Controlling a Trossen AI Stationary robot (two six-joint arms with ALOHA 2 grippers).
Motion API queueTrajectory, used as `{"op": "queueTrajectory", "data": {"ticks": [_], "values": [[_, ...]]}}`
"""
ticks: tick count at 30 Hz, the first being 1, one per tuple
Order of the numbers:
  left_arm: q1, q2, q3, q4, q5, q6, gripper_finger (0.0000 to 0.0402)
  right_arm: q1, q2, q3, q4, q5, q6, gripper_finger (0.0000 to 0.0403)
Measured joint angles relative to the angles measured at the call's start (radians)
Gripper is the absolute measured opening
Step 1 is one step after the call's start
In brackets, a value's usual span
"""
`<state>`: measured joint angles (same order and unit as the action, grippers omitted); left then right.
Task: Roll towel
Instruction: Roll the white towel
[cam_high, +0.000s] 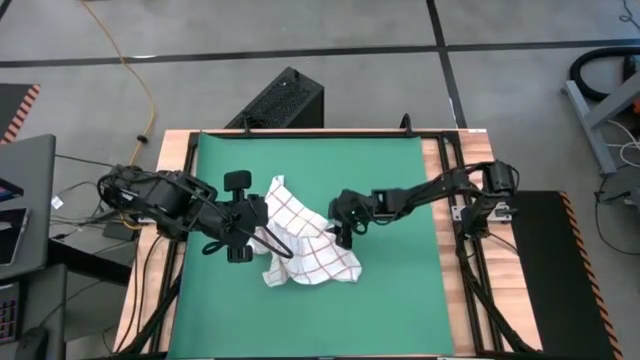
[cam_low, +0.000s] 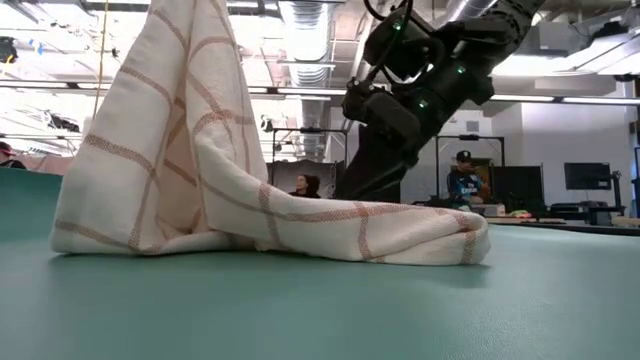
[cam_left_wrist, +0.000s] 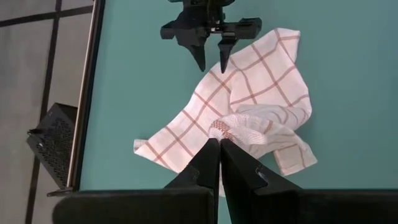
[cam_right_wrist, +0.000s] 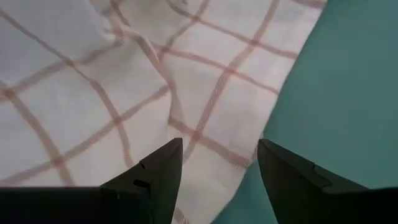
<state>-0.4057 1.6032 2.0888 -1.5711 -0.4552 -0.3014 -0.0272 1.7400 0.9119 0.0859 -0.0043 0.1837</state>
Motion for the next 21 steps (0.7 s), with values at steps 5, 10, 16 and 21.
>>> {"op": "queueTrajectory", "data": {"ticks": [5,10,16,21], "values": [[0.000,0.000,0.000,0.000,-0.010,-0.001,0.0000,-0.019,0.046,0.006,0.002,0.003,0.005,0.0232],[0.000,0.000,0.000,0.000,-0.024,-0.007,0.0000,-0.041,0.060,0.007,0.018,0.003,0.025,0.0232],[0.000,0.000,0.000,0.000,-0.028,-0.008,0.0000,-0.047,0.064,0.024,0.016,-0.055,0.018,0.0209],[0.000,0.000,0.000,0.000,-0.043,-0.009,0.0000,-0.054,0.065,0.025,0.020,-0.054,-0.008,0.0178]]}}
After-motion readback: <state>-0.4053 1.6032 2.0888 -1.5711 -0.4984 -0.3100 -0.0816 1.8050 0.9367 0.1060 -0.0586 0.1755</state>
